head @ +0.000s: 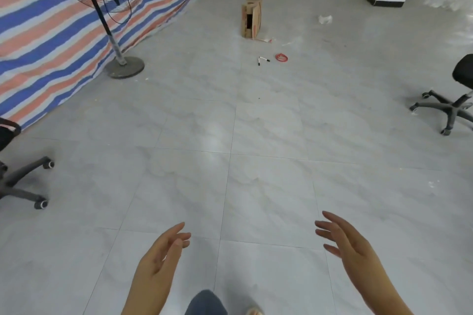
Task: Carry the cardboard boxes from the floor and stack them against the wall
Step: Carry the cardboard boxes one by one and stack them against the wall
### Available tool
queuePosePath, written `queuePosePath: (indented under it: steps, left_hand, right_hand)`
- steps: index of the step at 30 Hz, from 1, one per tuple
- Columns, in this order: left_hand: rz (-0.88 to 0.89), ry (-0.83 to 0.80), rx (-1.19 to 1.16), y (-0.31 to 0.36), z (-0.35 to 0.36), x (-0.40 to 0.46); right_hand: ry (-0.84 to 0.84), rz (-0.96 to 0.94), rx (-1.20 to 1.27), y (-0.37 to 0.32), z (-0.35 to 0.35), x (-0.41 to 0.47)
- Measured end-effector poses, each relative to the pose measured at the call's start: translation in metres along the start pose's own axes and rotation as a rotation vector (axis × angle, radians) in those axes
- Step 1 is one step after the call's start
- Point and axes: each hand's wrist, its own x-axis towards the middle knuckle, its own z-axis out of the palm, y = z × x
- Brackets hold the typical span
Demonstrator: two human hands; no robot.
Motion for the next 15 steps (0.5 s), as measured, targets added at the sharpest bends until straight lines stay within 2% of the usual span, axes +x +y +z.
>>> queuePosePath:
  steps: [4,9,15]
  left_hand:
    - [-0.058,0.04,-0.018,0.007,0.009,0.053]
    - [-0.059,0.037,-0.036,0.03,0.02,0.161]
    - [0.049,-0.045,0.019,0.102,0.024,0.315]
  right_hand:
    - [-0.018,0.057,-0.003,-0.006,0.017,0.052]
    - [0.007,0.104,0.03,-0.022,0.056,0.138]
    - [0.089,0.062,0.062,-0.092,0.097,0.259]
